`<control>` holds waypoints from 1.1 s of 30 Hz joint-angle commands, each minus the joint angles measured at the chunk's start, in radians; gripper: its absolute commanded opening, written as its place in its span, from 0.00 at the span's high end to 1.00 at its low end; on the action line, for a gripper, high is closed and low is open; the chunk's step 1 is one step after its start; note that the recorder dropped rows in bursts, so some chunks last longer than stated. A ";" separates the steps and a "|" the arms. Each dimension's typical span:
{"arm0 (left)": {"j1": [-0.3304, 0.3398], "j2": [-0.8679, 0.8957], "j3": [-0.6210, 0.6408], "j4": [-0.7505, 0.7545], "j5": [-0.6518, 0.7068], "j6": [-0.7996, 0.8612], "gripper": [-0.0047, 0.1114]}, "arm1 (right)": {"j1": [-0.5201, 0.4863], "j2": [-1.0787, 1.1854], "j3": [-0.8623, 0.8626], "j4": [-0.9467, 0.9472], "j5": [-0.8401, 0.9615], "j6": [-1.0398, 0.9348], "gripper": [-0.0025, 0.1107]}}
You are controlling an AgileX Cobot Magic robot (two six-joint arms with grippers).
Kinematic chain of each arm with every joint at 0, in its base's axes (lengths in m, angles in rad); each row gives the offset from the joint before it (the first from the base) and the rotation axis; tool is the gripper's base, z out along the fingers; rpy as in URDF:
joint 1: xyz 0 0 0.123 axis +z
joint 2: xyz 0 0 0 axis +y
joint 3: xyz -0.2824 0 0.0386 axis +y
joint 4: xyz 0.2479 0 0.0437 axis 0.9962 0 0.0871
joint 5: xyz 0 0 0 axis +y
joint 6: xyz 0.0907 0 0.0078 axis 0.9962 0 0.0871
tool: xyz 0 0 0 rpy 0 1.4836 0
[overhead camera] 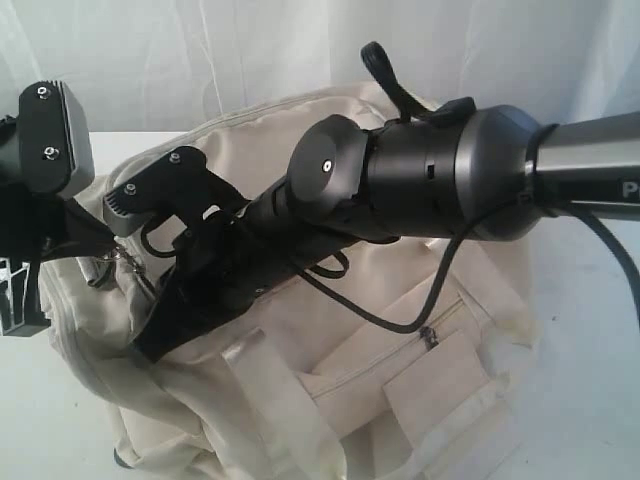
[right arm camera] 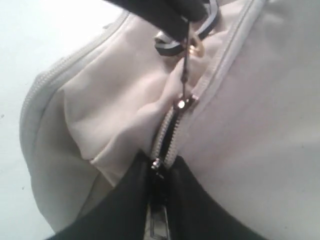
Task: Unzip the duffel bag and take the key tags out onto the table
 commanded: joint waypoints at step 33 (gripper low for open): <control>-0.069 0.449 -0.418 0.195 -0.306 -0.074 0.96 | 0.002 -0.003 0.002 -0.034 0.250 0.035 0.98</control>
